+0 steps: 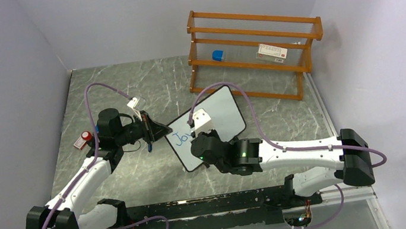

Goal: Write a sentence on the whiteboard

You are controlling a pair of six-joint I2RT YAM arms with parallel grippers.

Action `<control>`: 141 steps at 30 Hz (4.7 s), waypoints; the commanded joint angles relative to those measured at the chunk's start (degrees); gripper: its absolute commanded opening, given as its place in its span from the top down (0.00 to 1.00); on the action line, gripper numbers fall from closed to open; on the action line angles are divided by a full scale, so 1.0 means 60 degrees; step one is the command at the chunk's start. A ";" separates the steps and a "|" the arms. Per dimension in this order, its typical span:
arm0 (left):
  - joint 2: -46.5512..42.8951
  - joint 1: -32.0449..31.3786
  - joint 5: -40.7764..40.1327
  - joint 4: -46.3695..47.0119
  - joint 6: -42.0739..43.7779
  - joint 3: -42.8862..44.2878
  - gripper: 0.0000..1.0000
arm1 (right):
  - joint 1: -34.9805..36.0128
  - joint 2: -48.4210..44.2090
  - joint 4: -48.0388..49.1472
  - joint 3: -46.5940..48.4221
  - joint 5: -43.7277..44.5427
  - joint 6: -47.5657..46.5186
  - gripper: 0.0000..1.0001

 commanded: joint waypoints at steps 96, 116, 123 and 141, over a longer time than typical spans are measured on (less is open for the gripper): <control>0.0339 0.0168 -0.0887 -0.0888 0.0823 0.0155 0.95 | -0.0983 -0.0980 0.0187 -0.0325 -0.0655 -0.0696 1.00; 0.0435 0.0199 -0.0816 -0.0801 0.0771 0.0139 0.95 | -0.1552 -0.0414 0.0532 -0.0353 -0.1251 -0.0896 1.00; 0.0418 0.0234 -0.0838 -0.0817 0.0776 0.0139 0.95 | -0.1590 -0.0514 0.0194 -0.0320 -0.1338 -0.0792 1.00; 0.0422 0.0257 -0.0854 -0.0820 0.0764 0.0125 0.95 | -0.1577 -0.0782 -0.0045 -0.0470 -0.1649 -0.0599 1.00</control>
